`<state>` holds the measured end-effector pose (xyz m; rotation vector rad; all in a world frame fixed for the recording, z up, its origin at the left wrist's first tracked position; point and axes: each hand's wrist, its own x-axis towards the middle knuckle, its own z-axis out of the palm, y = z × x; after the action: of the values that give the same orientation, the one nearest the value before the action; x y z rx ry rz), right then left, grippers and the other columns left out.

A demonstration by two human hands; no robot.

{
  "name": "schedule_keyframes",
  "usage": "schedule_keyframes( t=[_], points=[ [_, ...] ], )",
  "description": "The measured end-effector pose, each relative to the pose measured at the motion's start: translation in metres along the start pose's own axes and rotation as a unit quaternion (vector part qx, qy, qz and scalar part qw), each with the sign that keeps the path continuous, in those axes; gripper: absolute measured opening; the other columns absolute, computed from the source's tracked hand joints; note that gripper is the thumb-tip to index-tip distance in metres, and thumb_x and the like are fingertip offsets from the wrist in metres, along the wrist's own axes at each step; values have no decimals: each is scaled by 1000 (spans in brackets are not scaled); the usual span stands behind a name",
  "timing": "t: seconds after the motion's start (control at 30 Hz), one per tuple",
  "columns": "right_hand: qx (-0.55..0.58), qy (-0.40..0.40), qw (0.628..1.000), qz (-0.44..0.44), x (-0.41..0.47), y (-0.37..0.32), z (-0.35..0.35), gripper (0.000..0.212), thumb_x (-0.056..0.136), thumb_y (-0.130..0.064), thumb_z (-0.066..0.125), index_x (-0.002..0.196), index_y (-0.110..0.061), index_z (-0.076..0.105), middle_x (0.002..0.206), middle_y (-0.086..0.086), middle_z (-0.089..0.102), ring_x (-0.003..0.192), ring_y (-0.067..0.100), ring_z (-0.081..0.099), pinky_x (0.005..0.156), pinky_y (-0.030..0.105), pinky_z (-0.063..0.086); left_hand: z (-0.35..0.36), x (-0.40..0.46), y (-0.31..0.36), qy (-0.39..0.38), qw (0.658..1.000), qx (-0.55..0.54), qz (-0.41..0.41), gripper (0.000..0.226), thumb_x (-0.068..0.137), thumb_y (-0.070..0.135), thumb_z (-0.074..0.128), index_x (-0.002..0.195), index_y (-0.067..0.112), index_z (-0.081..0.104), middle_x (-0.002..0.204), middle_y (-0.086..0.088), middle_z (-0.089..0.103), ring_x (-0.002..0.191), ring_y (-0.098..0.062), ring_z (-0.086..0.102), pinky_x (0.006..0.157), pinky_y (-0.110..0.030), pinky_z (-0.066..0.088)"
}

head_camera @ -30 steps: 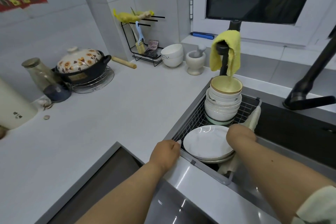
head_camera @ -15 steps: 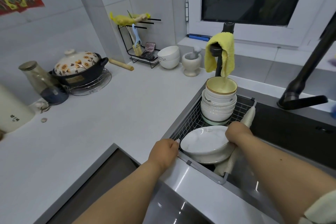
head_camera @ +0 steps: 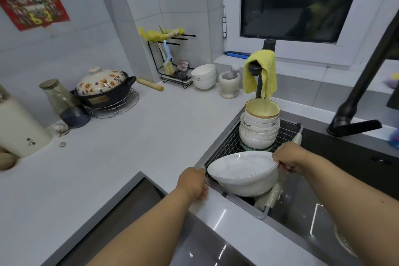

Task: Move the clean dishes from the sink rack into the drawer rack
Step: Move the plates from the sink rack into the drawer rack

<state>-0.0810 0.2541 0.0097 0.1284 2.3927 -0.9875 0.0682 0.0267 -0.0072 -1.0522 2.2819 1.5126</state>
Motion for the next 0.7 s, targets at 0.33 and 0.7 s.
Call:
schedule_keyframes(
  t=[0.33, 0.7],
  points=[
    [42, -23, 980, -191, -38, -56, 45, 17, 93, -9, 52, 83, -7, 65, 51, 4, 50, 41, 15, 38, 38, 17, 25, -49, -36, -18, 48, 976, -211, 17, 27, 95, 5, 34, 107, 1, 58, 88, -17, 63, 57, -28, 61, 46, -30, 53],
    [43, -79, 951, -294, -110, -138, 171, 37, 95, -28, 55, 65, -6, 50, 53, 6, 50, 44, 20, 44, 52, 25, 40, -144, -105, -130, 208, 934, -290, 7, 29, 98, 13, 35, 108, 2, 59, 79, -16, 64, 46, -23, 55, 49, -30, 49]
  ],
)
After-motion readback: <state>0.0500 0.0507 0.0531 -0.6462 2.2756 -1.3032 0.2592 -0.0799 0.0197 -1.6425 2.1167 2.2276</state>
